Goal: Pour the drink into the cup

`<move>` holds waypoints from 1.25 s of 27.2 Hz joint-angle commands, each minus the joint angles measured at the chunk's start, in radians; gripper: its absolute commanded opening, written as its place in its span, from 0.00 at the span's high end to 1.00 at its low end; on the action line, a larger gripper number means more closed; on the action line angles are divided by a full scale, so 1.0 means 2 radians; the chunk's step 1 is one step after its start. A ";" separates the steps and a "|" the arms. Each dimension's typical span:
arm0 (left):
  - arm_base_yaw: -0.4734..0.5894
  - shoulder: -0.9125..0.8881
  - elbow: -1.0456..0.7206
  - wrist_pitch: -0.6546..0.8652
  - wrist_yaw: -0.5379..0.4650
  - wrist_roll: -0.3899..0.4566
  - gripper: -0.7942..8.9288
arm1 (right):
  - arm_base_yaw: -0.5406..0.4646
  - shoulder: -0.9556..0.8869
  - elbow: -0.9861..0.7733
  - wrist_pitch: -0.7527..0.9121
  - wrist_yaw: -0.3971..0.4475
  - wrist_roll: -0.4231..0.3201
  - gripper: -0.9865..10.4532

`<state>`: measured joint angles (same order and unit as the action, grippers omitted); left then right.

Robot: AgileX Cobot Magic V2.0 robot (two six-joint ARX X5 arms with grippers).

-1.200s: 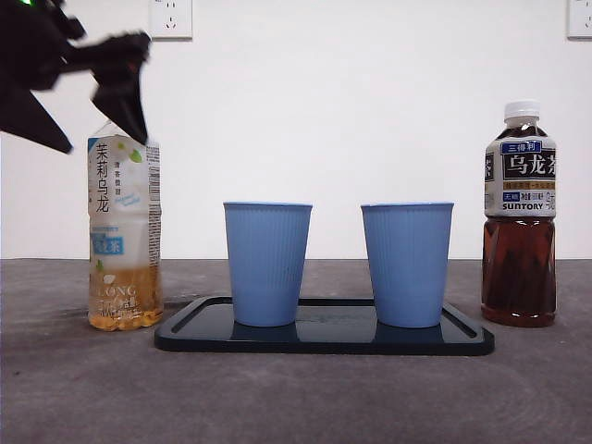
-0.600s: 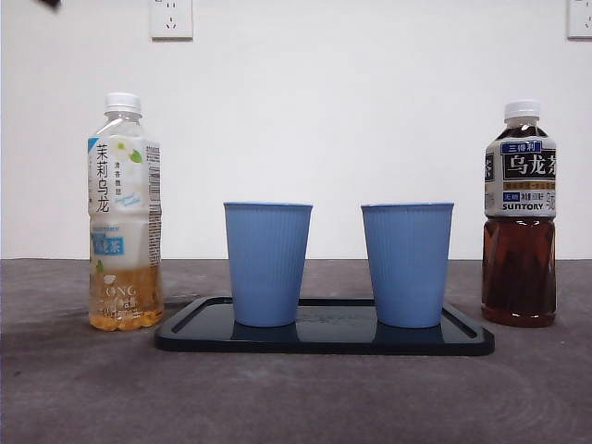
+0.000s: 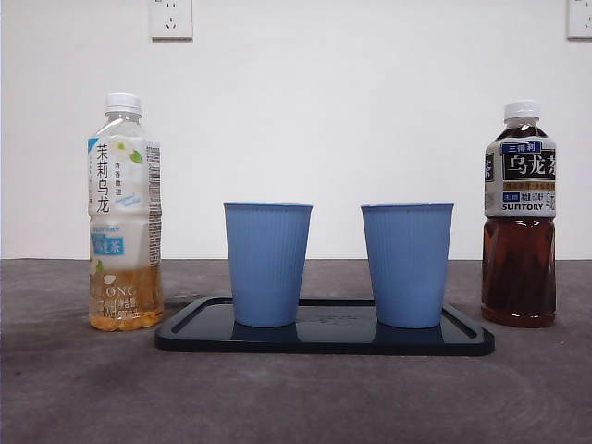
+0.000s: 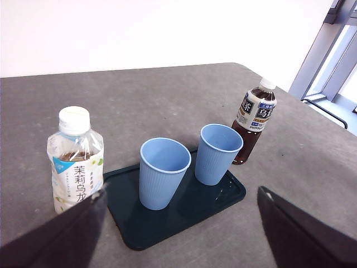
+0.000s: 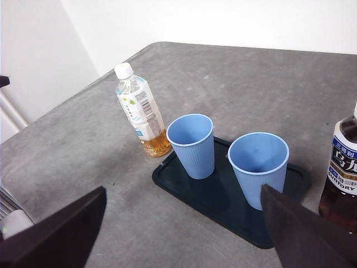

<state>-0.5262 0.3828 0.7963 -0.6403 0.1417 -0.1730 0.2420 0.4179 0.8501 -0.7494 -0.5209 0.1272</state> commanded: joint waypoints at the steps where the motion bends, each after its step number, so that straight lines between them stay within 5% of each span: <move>1: -0.003 0.001 0.008 -0.004 0.003 0.004 0.93 | 0.002 0.002 0.008 -0.001 -0.001 -0.005 0.86; 2: -0.003 0.001 0.008 -0.005 0.003 0.003 0.89 | 0.002 0.002 0.008 -0.003 -0.001 -0.009 0.92; 24: 0.002 -0.005 0.002 -0.009 0.003 -0.002 0.90 | 0.002 0.002 0.008 0.001 -0.001 -0.006 0.90; 34: 0.165 -0.087 -0.176 0.171 0.003 0.008 0.90 | 0.002 0.002 0.008 0.001 -0.001 -0.006 0.90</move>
<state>-0.2184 0.2188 0.4683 -0.3294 0.1486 -0.1726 0.2420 0.4183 0.8501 -0.7582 -0.5209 0.1204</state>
